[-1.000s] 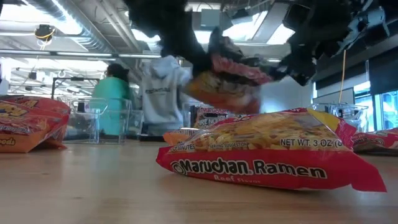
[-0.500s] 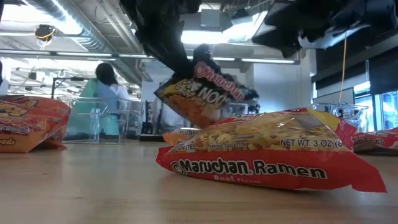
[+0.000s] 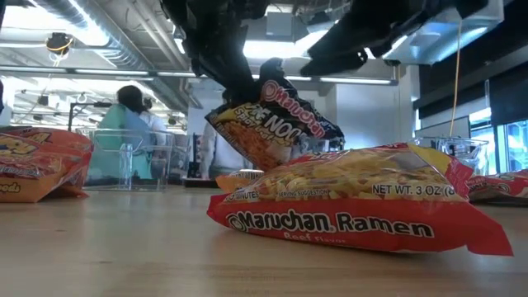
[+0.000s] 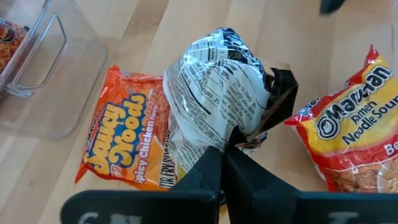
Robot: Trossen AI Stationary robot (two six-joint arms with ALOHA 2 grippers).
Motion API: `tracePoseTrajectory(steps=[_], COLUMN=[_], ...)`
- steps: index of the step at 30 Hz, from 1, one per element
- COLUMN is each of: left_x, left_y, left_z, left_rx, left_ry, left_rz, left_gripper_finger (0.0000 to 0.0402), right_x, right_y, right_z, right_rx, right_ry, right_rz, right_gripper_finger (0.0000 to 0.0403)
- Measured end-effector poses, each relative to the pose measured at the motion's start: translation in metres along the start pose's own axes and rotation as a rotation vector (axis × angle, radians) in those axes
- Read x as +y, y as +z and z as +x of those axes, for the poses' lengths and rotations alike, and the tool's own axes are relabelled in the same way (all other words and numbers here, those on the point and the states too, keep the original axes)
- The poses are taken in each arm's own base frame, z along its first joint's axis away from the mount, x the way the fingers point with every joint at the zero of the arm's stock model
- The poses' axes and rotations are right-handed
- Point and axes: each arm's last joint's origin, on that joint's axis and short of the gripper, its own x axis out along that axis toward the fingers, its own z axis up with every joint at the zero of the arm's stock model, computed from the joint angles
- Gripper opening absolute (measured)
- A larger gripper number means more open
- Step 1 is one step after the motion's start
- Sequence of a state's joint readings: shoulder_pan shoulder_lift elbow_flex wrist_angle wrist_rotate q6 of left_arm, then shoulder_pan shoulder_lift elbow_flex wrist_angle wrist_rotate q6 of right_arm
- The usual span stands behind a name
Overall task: Sort Maruchan noodles
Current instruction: Put the top black noodle pack into the middle transparent bin
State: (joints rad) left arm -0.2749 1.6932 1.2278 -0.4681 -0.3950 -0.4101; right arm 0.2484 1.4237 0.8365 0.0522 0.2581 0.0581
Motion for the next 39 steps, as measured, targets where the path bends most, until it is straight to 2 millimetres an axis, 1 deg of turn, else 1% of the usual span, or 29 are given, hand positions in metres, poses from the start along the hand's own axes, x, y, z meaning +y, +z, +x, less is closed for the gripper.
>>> tracePoseTrajectory(steps=[4, 7, 13, 16, 18, 21, 26, 30, 33, 39], left_x=[0.000, 0.000, -0.001, -0.002, -0.003, -0.005, -0.006, -0.007, -0.008, -0.008], left_y=[0.000, 0.000, 0.001, 0.001, 0.001, 0.001, 0.002, 0.004, 0.004, 0.004], left_z=[0.000, 0.000, 0.000, 0.000, -0.001, -0.002, -0.002, -0.002, -0.003, -0.003], left_rx=[-0.003, -0.004, -0.009, -0.016, -0.020, -0.028, -0.045, -0.057, -0.063, -0.067], left_ry=[0.002, 0.005, 0.002, -0.002, -0.006, -0.011, -0.020, -0.024, -0.023, -0.020], left_rz=[-0.002, -0.003, -0.002, 0.011, 0.018, 0.017, 0.019, 0.019, 0.032, 0.035], left_gripper_finger=[0.0000, 0.0000, 0.0000, 0.0000, 0.0000, 0.0000, 0.0000, 0.0000, 0.0000, 0.0000], right_x=[0.004, 0.007, 0.010, 0.009, 0.009, 0.009, 0.010, 0.013, 0.015, 0.015], right_y=[0.001, -0.004, -0.012, -0.015, -0.017, -0.017, -0.016, -0.022, -0.027, -0.026], right_z=[0.015, 0.026, 0.039, 0.044, 0.046, 0.046, 0.046, 0.055, 0.060, 0.061], right_rx=[0.045, 0.077, 0.089, 0.097, 0.099, 0.097, 0.092, 0.100, 0.118, 0.102], right_ry=[0.007, 0.012, -0.006, -0.055, -0.084, -0.074, -0.053, -0.001, 0.016, 0.012], right_rz=[-0.021, -0.033, -0.038, -0.059, -0.082, -0.093, -0.091, -0.090, -0.093, -0.090], right_gripper_finger=[0.0386, 0.0398, 0.0391, 0.0391, 0.0389, 0.0380, 0.0347, 0.0308, 0.0273, 0.0182])
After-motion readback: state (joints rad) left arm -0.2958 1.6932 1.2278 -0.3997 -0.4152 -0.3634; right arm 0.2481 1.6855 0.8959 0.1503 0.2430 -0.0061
